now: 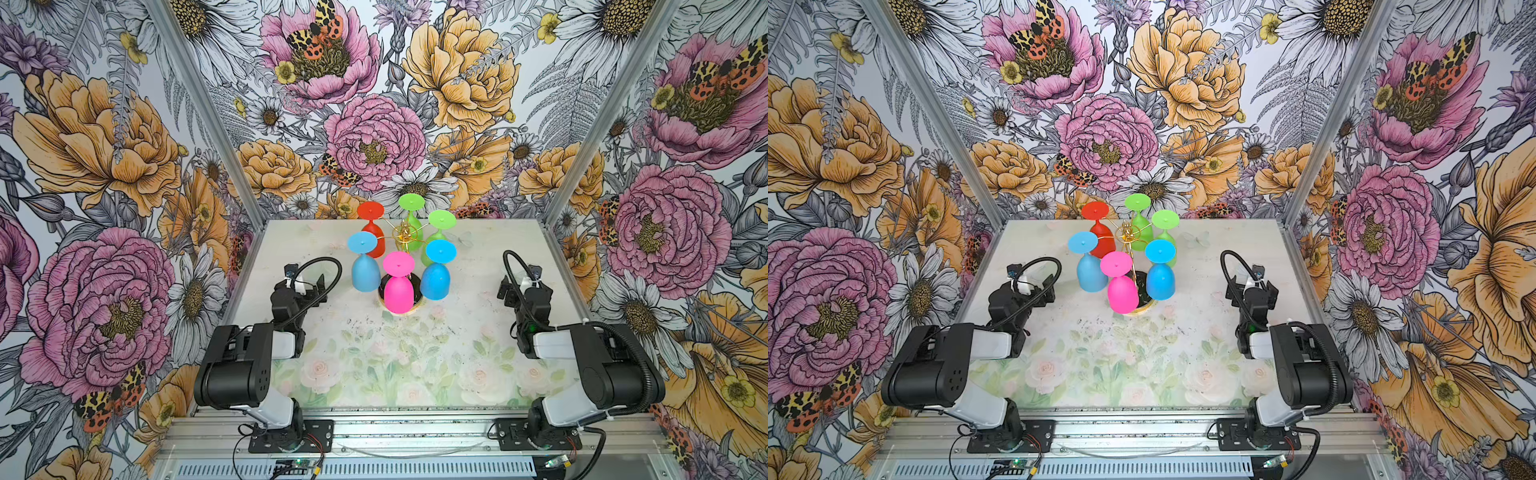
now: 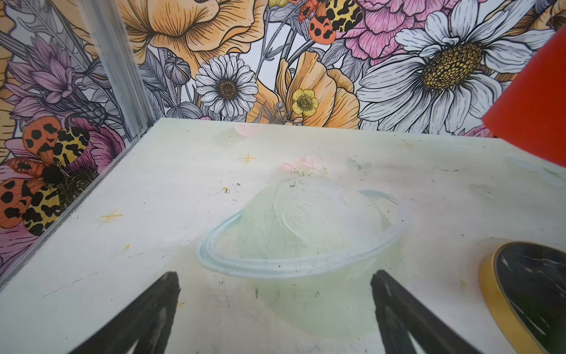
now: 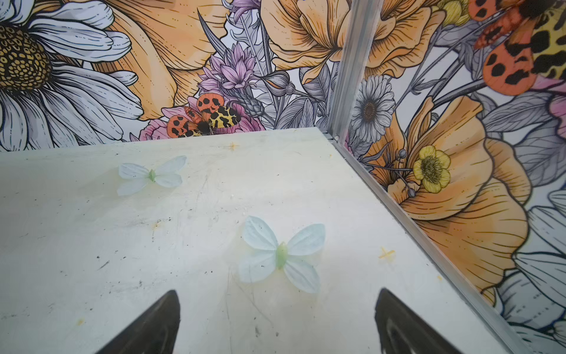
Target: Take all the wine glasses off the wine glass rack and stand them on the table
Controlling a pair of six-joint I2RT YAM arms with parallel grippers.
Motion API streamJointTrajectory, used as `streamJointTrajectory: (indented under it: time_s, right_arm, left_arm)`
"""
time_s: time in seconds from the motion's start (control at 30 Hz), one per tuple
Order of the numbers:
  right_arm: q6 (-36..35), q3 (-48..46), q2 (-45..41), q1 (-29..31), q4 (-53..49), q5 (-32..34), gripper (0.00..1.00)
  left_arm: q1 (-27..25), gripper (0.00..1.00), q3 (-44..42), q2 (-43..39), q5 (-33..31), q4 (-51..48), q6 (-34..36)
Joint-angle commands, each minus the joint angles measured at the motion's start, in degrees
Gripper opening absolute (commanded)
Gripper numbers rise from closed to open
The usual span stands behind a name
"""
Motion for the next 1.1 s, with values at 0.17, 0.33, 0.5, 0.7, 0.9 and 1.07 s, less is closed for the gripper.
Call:
streamJointTrajectory:
  time_s: [0.17,0.33,0.5,0.7,0.9,1.07]
  right_arm:
    - [-0.47,1.10,0.24,-0.14,0.29,0.07,0.99]
    - [-0.43,1.15,0.32,-0.14,0.20,0.06,1.00]
    - [-0.40,1.10,0.27,-0.16,0.24,0.07,0.99]
    - [-0.37,1.14,0.27,-0.14,0.20,0.05,0.99]
    - [0.83,0.70,-0.66,0.02,0.06,3.65,0.96]
    - [0.38,1.09,-0.57,0.48,-0.42,4.16,0.99]
  left_arm:
    - [0.62,0.99,0.78,0.08,0.39,0.47,-0.31]
    - [0.63,0.99,0.78,0.11,0.29,0.44,-0.31]
    - [0.09,0.99,0.87,0.03,-0.94,0.19,-0.10]
    - [0.07,0.99,0.87,-0.03,-0.95,0.17,-0.08]
    - [0.38,0.99,0.61,0.00,-1.34,0.67,-0.57]
    - [0.33,0.99,1.11,-0.87,-2.12,-0.81,-0.83]
